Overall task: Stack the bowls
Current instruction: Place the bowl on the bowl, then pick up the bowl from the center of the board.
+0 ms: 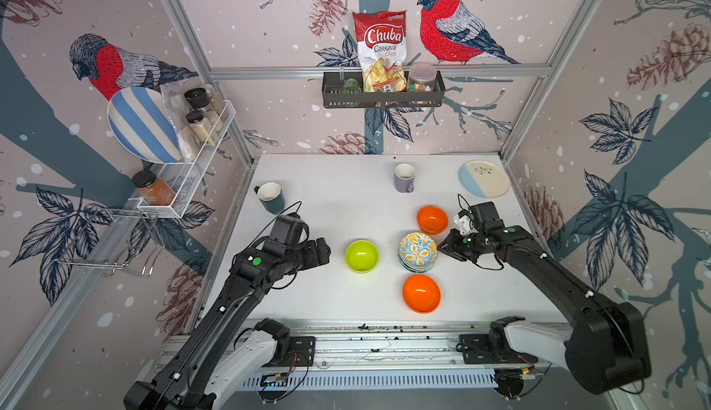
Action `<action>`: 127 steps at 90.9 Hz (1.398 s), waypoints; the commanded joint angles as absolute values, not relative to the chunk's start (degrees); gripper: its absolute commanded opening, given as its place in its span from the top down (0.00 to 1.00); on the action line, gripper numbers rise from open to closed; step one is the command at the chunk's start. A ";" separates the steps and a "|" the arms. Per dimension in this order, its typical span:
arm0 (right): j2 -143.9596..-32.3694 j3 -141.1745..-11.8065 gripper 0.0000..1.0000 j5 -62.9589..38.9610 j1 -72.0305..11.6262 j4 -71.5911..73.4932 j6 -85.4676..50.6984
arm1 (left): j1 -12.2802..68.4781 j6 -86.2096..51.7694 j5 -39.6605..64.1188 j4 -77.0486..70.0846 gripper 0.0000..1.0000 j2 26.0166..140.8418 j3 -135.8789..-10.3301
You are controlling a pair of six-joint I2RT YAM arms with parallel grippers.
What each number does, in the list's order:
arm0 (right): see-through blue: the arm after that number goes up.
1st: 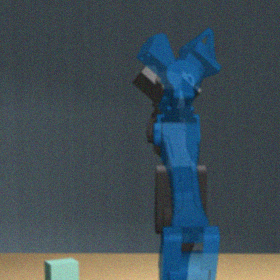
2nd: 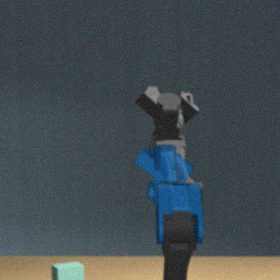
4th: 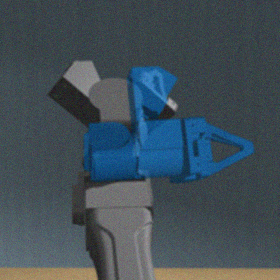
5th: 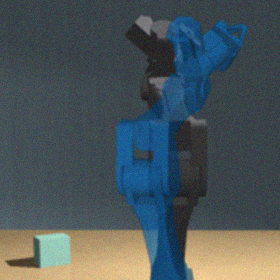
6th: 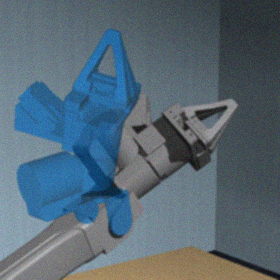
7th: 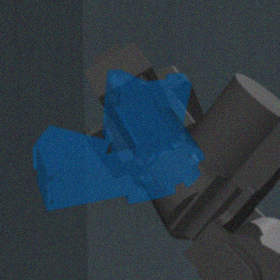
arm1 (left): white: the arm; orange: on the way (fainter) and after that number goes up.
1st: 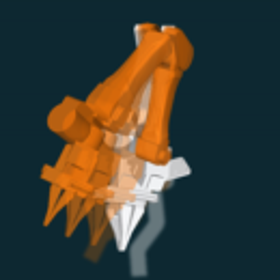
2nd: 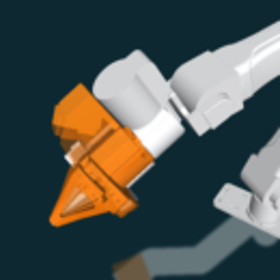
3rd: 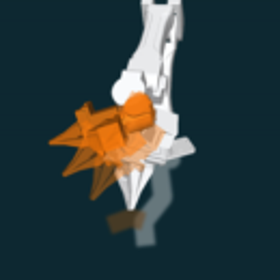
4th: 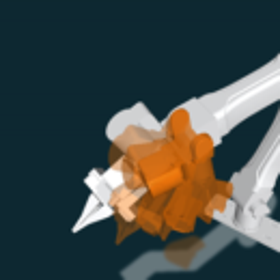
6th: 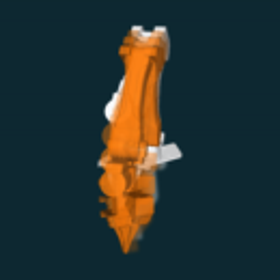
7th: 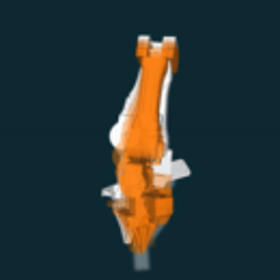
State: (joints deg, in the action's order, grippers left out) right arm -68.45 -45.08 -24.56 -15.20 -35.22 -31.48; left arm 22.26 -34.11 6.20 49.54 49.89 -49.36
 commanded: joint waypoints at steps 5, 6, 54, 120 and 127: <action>-67.36 -45.62 0.74 -20.84 -12.66 -36.75 -31.22 | 22.10 -34.35 5.66 49.19 0.08 49.75 -49.30; -67.34 -45.70 0.74 -20.57 -12.44 -36.83 -31.30 | 22.08 -34.36 5.64 49.21 0.08 49.75 -49.31; -82.51 -62.66 0.57 -6.45 -9.84 -42.75 -32.33 | 22.06 -34.34 5.31 49.17 0.08 49.92 -49.53; -99.23 -72.23 0.76 -4.92 -12.92 -42.92 -31.29 | 22.12 -34.28 6.06 48.88 0.13 49.84 -49.28; -99.78 -72.24 0.78 -4.92 -13.00 -42.70 -31.29 | 22.06 -34.28 5.98 48.87 0.13 49.70 -49.24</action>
State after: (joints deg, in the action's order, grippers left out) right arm -99.24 -71.77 -5.85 -12.82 -42.09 -31.51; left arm 22.26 -34.30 6.00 49.54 49.82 -49.30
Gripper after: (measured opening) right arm 0.225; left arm 0.872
